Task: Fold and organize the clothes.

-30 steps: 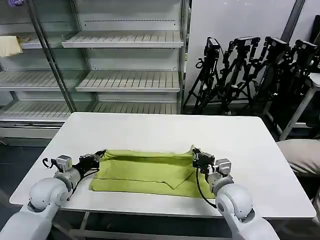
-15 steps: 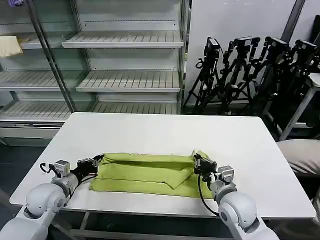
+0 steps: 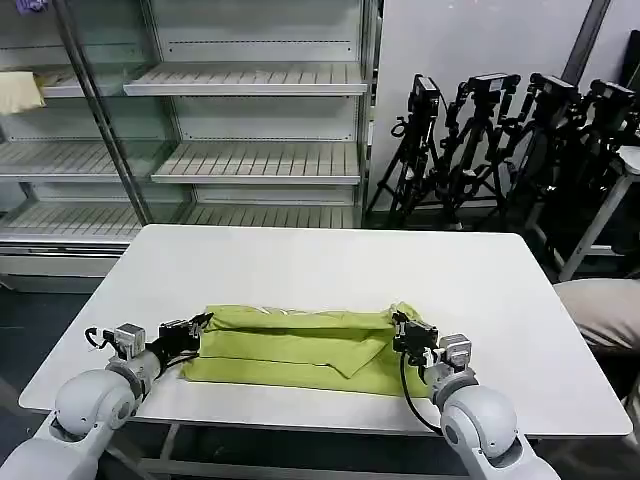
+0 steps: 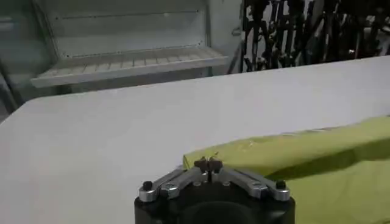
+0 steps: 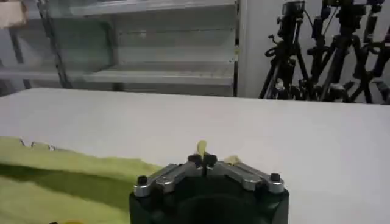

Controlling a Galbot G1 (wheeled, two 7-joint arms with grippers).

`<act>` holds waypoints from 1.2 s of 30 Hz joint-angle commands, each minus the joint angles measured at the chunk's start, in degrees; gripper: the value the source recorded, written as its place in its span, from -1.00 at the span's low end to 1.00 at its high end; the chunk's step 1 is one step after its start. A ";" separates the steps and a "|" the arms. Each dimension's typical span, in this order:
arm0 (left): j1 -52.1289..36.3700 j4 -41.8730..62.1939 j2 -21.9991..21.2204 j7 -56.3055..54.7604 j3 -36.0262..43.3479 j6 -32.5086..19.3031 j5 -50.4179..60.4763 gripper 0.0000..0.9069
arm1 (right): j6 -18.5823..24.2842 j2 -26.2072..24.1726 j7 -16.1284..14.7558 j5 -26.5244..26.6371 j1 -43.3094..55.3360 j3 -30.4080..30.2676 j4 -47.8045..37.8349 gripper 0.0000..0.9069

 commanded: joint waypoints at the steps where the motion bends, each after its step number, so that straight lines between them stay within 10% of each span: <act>1: 0.56 -1.15 0.31 -0.02 -0.41 0.81 0.25 -0.98 | 0.52 0.23 -0.35 -0.89 0.02 -0.21 -2.27 -1.00; 23: 2.89 -3.79 1.46 0.06 -2.05 2.58 0.35 -0.96 | 1.27 0.68 -0.96 -2.25 1.53 -0.84 -5.90 -1.00; 24: 2.95 -3.79 1.51 0.14 -2.05 2.57 1.56 -0.18 | 1.25 0.67 -1.00 -2.51 1.42 -0.82 -5.92 1.00; 25: 2.96 -3.54 1.50 0.50 -2.16 2.56 3.06 1.00 | 1.23 0.66 -1.09 -2.43 1.26 -0.72 -5.81 1.00; 36: 3.56 -7.18 0.49 -1.86 -6.50 2.50 -2.32 1.00 | 1.19 -1.77 -2.62 -3.05 -3.55 1.83 1.55 1.00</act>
